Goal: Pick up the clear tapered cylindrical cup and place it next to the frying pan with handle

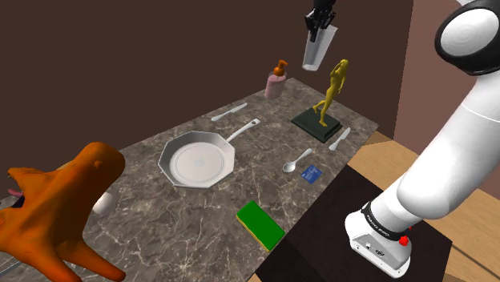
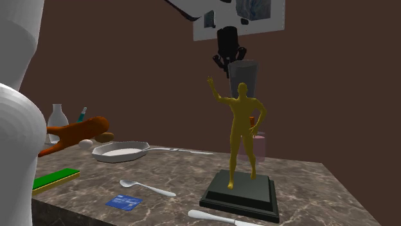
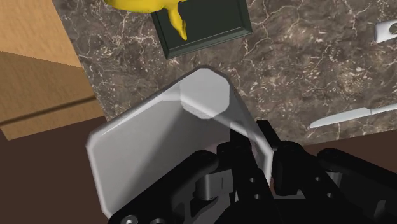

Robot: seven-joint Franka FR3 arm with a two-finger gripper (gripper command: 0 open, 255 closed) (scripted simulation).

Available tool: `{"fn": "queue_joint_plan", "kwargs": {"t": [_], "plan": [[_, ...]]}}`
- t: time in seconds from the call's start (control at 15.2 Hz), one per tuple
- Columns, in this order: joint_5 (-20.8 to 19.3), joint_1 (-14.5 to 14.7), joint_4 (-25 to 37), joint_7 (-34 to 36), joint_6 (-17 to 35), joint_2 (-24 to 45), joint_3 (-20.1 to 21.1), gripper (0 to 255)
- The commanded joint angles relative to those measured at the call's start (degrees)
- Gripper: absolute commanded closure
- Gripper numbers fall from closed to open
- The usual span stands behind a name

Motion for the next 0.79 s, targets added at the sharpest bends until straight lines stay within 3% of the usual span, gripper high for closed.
{"fn": "queue_joint_plan", "kwargs": {"t": [0.0, 0.73], "plan": [[-0.77, 1.43, -5.05, 2.25, 0.91, -3.97, 0.81, 255], [-1.98, 7.27, -26.10, 14.89, 1.78, -22.68, 7.38, 255]]}}
